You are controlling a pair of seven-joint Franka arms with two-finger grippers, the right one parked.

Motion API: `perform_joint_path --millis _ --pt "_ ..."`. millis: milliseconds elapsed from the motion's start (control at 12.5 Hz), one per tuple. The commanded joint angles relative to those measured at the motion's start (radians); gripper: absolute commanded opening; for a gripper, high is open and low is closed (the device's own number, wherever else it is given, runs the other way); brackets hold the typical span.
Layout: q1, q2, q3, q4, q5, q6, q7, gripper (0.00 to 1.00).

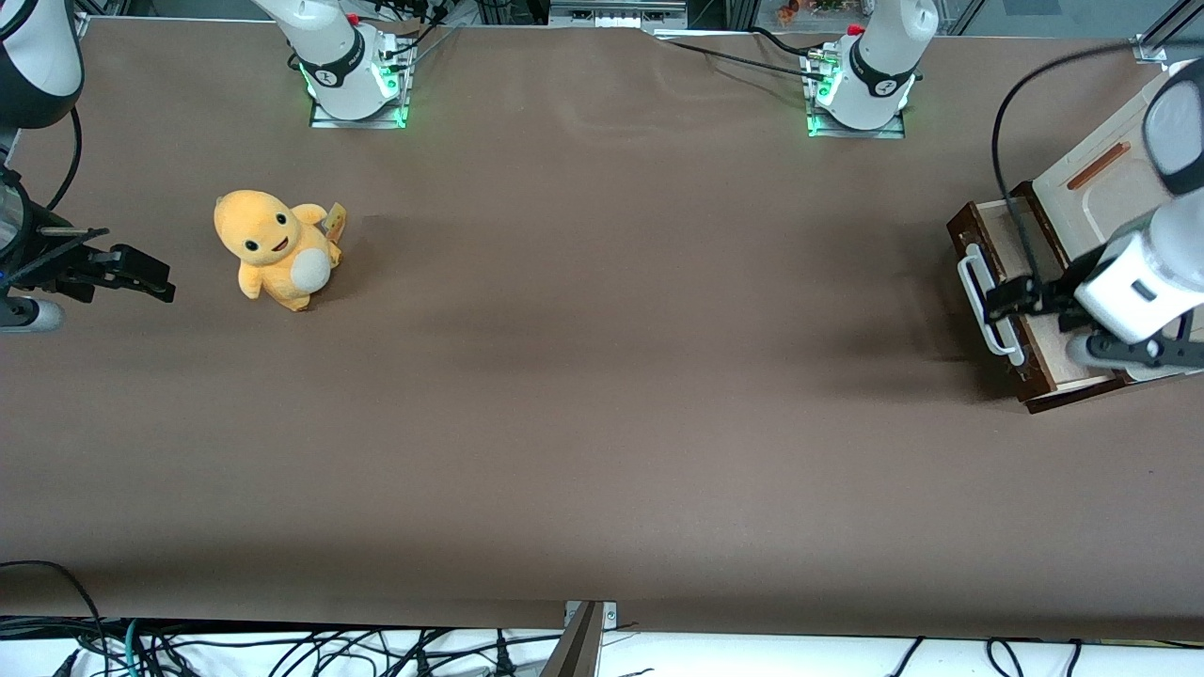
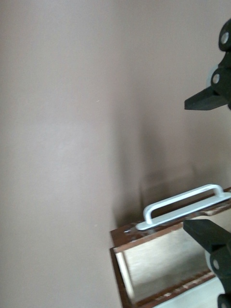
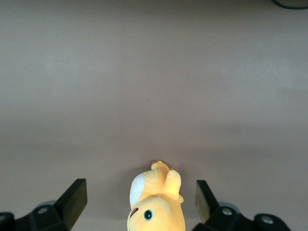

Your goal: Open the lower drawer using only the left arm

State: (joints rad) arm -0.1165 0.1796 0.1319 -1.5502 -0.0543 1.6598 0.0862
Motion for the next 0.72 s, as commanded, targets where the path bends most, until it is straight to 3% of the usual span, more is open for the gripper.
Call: perform_joint_path --millis 0,640 --pt "-0.002 -0.064 -0.011 -0.016 -0.019 -0.046 0.027 1.00" --pt "0.001 -0.094 -0.031 -0.022 0.042 -0.101 0.093 1.00"
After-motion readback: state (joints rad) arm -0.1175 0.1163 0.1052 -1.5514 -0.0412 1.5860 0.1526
